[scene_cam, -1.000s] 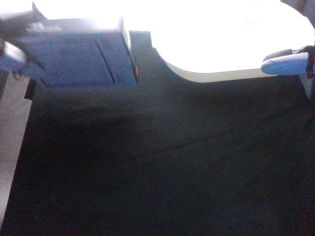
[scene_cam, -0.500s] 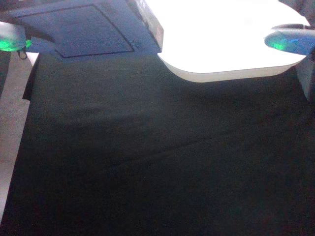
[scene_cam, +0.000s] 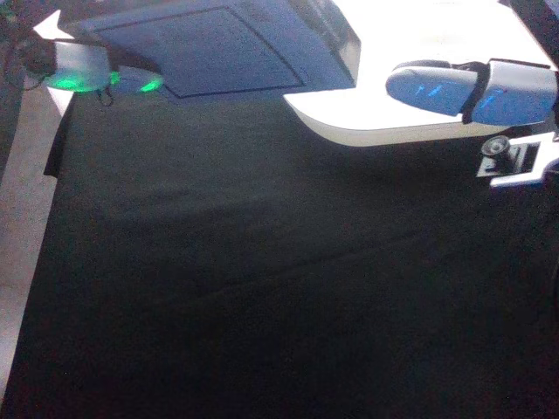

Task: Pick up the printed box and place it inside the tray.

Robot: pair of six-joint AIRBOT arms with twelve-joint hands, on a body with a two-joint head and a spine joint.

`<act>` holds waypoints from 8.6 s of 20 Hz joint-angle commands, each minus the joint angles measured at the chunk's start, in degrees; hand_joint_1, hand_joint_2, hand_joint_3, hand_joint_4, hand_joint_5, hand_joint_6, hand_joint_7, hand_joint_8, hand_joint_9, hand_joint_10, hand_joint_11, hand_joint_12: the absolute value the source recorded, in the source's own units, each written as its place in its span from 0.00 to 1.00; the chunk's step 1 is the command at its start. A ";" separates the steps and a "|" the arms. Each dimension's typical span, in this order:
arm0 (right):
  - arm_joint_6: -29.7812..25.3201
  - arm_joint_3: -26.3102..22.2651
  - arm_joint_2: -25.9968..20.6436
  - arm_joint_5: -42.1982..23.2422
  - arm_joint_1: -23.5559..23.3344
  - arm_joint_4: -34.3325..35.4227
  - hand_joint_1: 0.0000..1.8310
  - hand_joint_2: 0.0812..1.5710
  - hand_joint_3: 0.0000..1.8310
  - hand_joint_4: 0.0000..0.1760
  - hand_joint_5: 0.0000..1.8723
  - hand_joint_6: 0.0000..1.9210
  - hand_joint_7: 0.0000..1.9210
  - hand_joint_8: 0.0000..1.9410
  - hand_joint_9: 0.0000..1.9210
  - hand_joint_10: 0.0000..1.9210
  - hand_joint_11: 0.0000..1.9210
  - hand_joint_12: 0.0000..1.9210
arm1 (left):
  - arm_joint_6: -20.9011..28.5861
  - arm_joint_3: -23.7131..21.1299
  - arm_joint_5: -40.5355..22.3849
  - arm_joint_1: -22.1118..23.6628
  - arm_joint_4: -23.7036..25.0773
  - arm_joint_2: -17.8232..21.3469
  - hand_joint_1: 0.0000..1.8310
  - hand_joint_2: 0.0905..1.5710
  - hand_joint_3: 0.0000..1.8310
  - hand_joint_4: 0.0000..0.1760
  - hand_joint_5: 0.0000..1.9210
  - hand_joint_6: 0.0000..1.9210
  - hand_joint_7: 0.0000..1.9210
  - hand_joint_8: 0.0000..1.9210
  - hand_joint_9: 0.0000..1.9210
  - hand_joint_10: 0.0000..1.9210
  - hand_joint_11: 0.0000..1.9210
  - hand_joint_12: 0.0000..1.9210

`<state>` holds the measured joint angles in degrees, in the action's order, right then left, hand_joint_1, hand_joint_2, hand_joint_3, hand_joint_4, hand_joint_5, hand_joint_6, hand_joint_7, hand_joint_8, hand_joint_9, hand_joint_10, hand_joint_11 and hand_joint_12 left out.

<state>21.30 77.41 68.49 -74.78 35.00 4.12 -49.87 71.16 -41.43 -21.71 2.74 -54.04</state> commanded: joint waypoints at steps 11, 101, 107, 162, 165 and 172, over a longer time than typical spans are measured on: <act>-2.36 1.49 5.62 -6.69 -0.51 1.27 0.37 0.48 0.01 1.00 0.00 0.00 0.00 0.00 0.02 0.01 0.00 0.61 | 1.78 3.73 -7.63 0.74 -2.18 -5.31 0.70 0.66 0.00 0.00 0.50 0.45 0.63 0.40 0.73 0.08 0.61 0.40; 50.78 0.60 -7.71 28.51 -10.06 7.40 0.75 0.71 0.00 0.00 0.46 0.50 0.51 0.53 0.43 0.73 0.39 0.71 | 5.21 -8.83 -33.46 -24.73 -14.68 3.27 0.00 0.59 0.00 0.79 0.00 0.00 0.10 0.01 0.01 0.00 0.00 0.00; 50.77 0.34 -7.63 28.62 -10.06 7.95 0.41 0.43 0.00 0.99 0.00 0.00 0.00 0.00 0.00 0.00 0.00 0.02 | 5.28 -8.71 -33.59 -25.04 -15.11 2.73 0.00 0.60 0.00 0.73 0.00 0.00 0.11 0.01 0.02 0.01 0.00 0.00; -0.37 -6.23 -12.09 -22.09 8.07 1.16 0.35 0.42 0.01 1.00 0.00 0.00 0.00 0.00 0.00 0.00 0.00 0.00 | -1.85 -15.64 -53.30 -27.61 -15.37 8.85 0.05 0.47 0.00 1.00 0.00 0.00 0.00 0.00 0.00 0.00 0.00 0.00; 1.04 -8.04 -13.00 -25.74 9.13 1.59 0.37 0.49 0.01 1.00 0.00 0.00 0.00 0.00 0.00 0.00 0.00 0.00 | -3.84 -17.06 -55.08 -27.62 -14.52 9.47 0.07 0.46 0.00 1.00 0.00 0.00 0.00 0.00 0.00 0.00 0.00 0.00; 1.07 -10.03 -14.06 -26.19 9.51 2.22 0.28 0.51 0.01 1.00 0.00 0.00 0.00 0.00 0.00 0.00 0.01 0.01 | -5.93 -18.07 -57.81 -26.20 -12.36 9.73 0.03 0.45 0.00 1.00 0.00 0.00 0.00 0.00 0.00 0.00 0.00 0.00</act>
<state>22.61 67.37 54.81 -94.91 44.88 5.17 -55.90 53.19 -92.47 -48.47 -10.07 -44.80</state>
